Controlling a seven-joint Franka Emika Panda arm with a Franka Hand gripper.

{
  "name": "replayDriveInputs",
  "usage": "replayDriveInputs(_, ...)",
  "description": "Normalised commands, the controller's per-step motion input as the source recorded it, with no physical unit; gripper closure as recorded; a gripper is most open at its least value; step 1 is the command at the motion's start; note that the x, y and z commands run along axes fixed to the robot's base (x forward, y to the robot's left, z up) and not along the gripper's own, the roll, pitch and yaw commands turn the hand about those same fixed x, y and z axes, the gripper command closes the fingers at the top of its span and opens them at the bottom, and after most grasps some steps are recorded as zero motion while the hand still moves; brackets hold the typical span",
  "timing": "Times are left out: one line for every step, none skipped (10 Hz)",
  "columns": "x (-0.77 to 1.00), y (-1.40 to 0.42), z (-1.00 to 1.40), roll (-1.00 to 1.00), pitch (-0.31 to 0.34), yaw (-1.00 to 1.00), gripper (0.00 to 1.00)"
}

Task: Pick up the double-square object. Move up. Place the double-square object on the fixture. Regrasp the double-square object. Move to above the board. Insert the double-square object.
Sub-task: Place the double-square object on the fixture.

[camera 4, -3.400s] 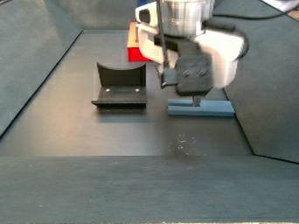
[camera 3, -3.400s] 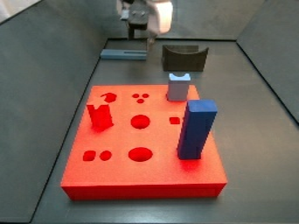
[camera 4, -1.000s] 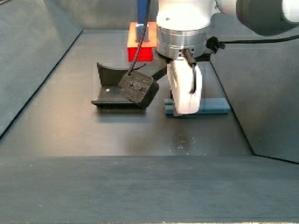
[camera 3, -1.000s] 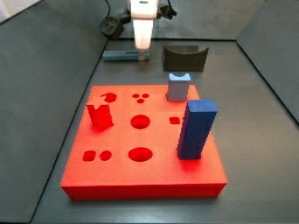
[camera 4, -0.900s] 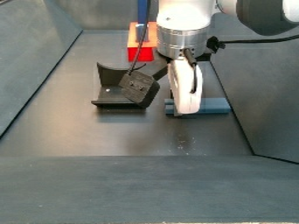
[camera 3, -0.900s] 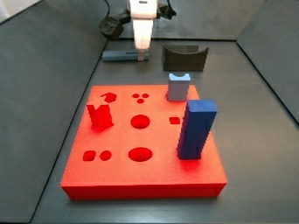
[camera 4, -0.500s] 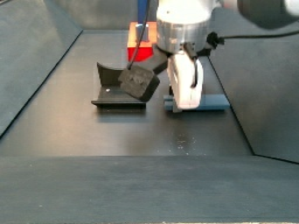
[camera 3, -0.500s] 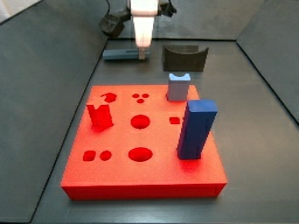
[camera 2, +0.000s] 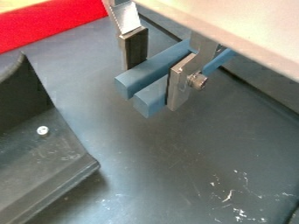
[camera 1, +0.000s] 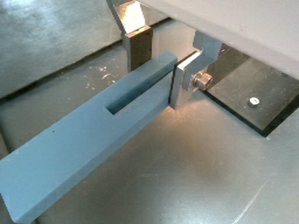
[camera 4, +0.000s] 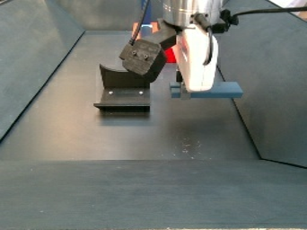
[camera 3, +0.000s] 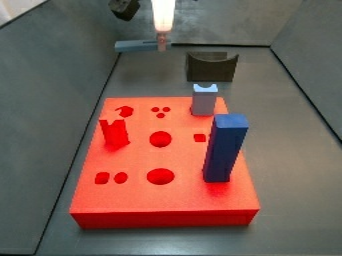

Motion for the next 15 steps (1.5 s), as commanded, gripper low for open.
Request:
replayDriveInputs(0.00,0.00,1.00,0.01,0.008,0.00,1.00)
replayDriveInputs(-0.01,0.00,1.00,0.01,0.021,0.00,1.00)
replayDriveInputs(-0.02,0.00,1.00,0.03,0.031,-0.01,1.00)
replayDriveInputs(-0.02,0.00,1.00,0.04,0.039,-0.01,1.00)
replayDriveInputs(-0.02,0.01,1.00,0.06,0.051,-0.02,1.00)
replayDriveInputs(-0.03,0.01,1.00,0.07,0.055,-0.02,1.00)
replayDriveInputs(-0.03,0.00,0.91,0.07,0.065,-0.01,1.00)
replayDriveInputs(-0.02,0.00,0.75,0.08,0.074,0.00,1.00)
replayDriveInputs(-0.01,0.01,0.54,0.09,0.085,0.00,1.00)
replayDriveInputs(-0.01,0.00,0.44,0.09,0.092,0.01,1.00)
replayDriveInputs(0.01,0.00,0.24,0.07,0.100,0.01,1.00)
replayDriveInputs(1.00,-0.06,-0.31,0.01,-0.048,1.00,1.00)
replayDriveInputs(1.00,-0.06,-0.37,0.01,-0.048,1.00,1.00)
replayDriveInputs(1.00,-0.05,-0.35,0.01,-0.048,1.00,1.00)
replayDriveInputs(1.00,-0.03,-0.20,0.01,-0.046,1.00,1.00)
